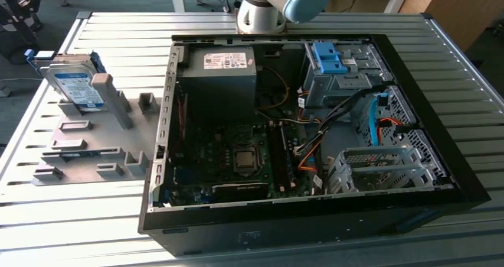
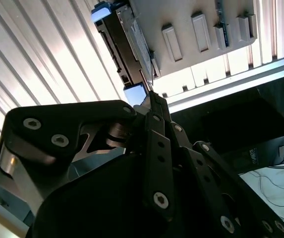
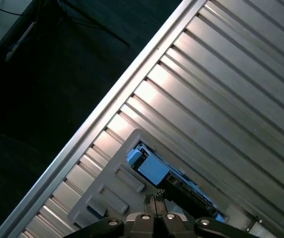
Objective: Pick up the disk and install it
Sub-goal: 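Pick up the disk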
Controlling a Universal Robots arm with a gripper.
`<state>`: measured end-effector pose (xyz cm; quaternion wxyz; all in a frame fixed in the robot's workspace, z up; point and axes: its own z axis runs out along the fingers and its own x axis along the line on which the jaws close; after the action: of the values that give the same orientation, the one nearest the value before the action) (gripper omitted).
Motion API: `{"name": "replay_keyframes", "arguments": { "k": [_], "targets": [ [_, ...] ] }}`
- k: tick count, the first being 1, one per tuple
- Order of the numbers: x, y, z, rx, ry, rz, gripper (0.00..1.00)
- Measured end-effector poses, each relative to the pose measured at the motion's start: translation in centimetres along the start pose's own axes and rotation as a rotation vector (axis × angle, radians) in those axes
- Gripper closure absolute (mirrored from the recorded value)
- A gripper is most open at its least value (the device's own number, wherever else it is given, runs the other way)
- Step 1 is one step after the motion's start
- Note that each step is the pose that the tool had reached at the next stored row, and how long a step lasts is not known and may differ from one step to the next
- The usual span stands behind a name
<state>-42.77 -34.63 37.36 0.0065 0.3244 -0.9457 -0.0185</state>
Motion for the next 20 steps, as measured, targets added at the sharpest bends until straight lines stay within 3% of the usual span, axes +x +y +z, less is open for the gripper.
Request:
{"name": "replay_keyframes", "arguments": {
  "k": [20],
  "targets": [
    [0.0,0.0,0.06,0.0,0.0044,-0.111,0.89]
  ]
}}
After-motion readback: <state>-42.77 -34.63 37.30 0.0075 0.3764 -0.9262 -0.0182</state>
